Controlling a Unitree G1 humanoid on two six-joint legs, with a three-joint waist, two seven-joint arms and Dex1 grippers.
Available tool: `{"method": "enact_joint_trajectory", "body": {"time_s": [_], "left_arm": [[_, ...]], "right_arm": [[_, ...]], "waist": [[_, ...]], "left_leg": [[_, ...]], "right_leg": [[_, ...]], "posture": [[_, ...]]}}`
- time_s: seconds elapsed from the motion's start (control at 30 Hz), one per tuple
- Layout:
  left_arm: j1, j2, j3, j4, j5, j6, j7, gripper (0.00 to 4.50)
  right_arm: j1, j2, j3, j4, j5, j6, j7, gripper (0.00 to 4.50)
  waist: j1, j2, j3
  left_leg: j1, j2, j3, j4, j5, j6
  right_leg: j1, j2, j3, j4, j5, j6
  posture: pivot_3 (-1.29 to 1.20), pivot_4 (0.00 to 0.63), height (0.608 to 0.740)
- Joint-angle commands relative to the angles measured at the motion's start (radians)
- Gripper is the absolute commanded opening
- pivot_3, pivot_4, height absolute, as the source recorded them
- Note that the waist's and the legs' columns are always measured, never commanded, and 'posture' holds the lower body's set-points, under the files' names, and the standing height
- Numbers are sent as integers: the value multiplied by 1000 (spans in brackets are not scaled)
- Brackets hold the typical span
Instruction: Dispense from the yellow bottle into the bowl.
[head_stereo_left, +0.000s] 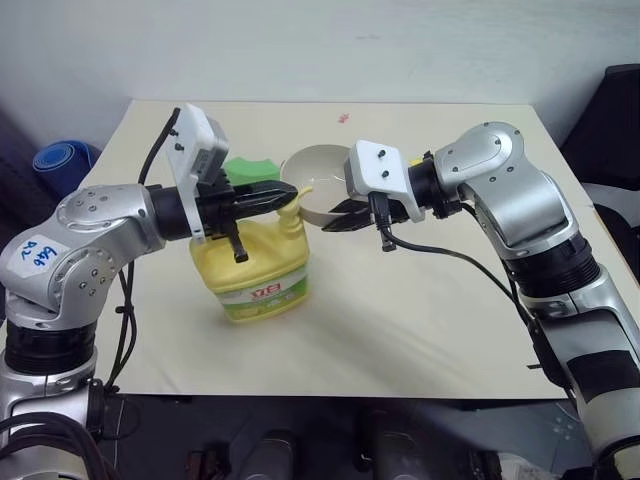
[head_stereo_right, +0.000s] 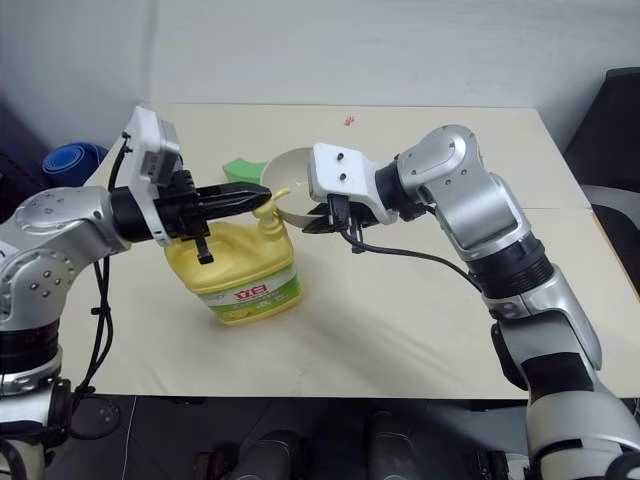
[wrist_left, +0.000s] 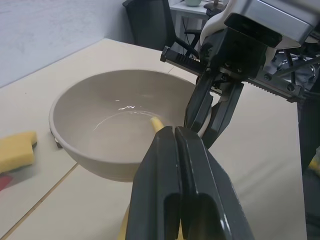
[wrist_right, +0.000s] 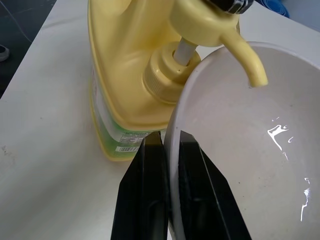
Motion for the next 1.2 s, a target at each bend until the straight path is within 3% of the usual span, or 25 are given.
{"method": "enact_joint_trajectory", "body": {"time_s": [0.03, 0.17, 0.67, 0.8, 1.0, 1.2], "left_arm": [[76, 13, -113, 30, 51, 97, -3, 61], [98, 8, -134, 39, 53, 119, 4, 61], [137, 23, -141, 34, 66, 113, 13, 61], [141, -13, -28, 47, -13, 88, 5, 61], [149, -36, 189, 94, -15, -200, -131, 61], [257, -2, 336, 77, -65, -285, -254, 61]], "right_arm": [[-28, 13, -31, -21, 8, -22, 1, 0], [-25, 14, -29, -27, 11, -23, 8, 0], [6, 14, -37, -71, 19, 3, 12, 0], [38, -8, -55, -88, 24, 2, 11, 0], [120, -68, -153, -82, 34, -44, -29, 0], [315, -183, -247, -30, 40, -192, -8, 0]], "waist": [[0, 0, 0], [1, 0, 0], [0, 0, -9], [0, 2, -14], [0, 3, -12], [0, -1, -9]], "left_leg": [[2, 0, 0, -1, 0, 0], [11, 0, 0, -3, 0, 0], [13, 0, 0, -5, -1, -1], [14, 0, 0, -6, -1, -1], [12, 1, 0, -7, -1, -2], [9, 2, 0, -9, -2, -2]], "right_leg": [[2, 0, 0, 0, 0, 0], [10, 0, 2, -2, 0, 0], [10, 0, 4, -2, 0, -1], [10, -1, 6, -2, 0, -1], [7, 0, 6, -2, -1, -1], [5, 0, 5, -7, -1, -1]], "posture": [[0, 150, 740], [0, 150, 740], [0, 150, 740], [0, 150, 740], [0, 150, 740], [0, 150, 740]]}}
